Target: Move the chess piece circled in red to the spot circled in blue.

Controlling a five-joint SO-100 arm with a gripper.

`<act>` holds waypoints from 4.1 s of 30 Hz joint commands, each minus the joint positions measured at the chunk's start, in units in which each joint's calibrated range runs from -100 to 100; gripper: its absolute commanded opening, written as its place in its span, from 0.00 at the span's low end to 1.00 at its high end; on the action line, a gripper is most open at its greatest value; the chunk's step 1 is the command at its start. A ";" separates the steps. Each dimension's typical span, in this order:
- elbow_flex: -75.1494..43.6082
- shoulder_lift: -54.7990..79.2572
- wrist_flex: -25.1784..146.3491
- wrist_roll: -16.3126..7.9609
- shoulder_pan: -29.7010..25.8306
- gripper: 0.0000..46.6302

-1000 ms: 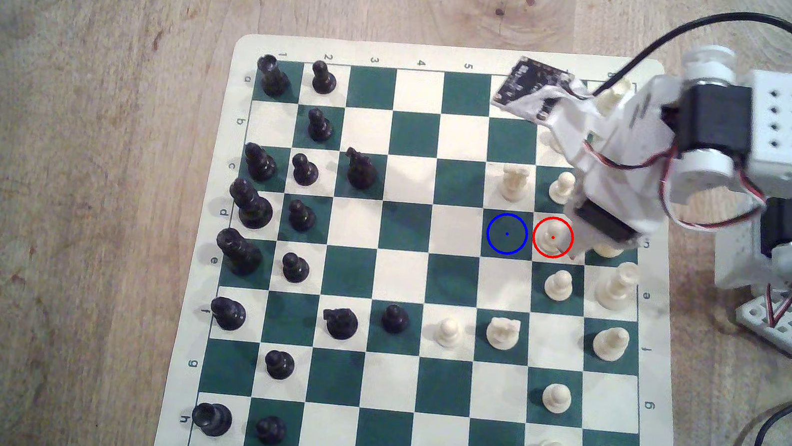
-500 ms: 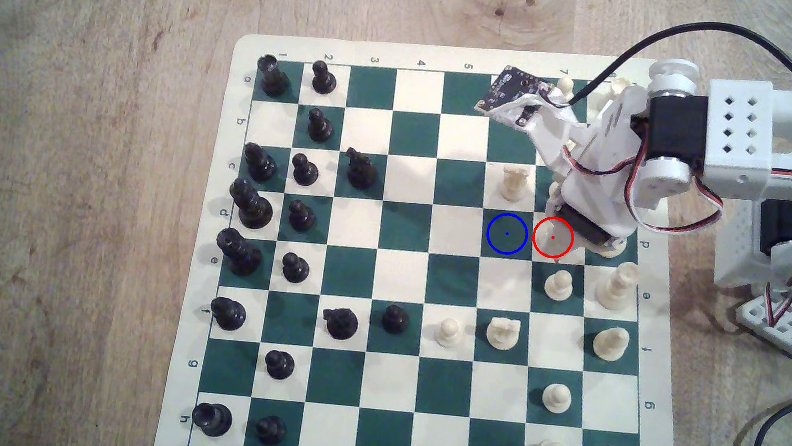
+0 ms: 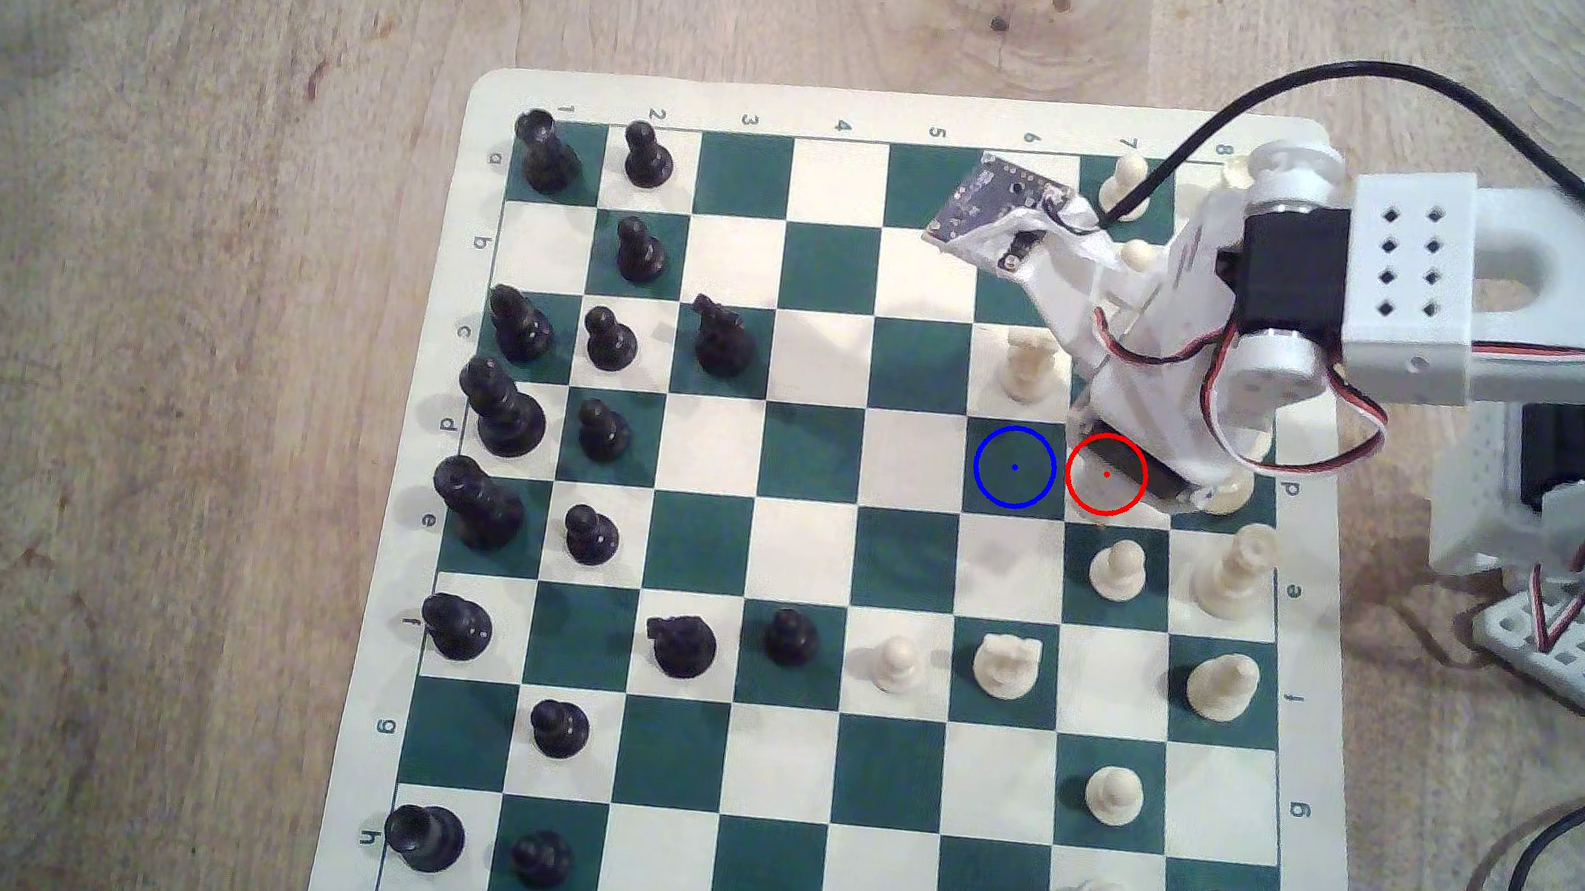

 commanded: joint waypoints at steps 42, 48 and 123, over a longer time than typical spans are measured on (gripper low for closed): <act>-6.50 -6.02 7.40 -0.15 -0.96 0.05; -14.39 -6.95 12.80 0.29 0.45 0.05; -11.03 13.93 -7.83 0.29 -0.17 0.06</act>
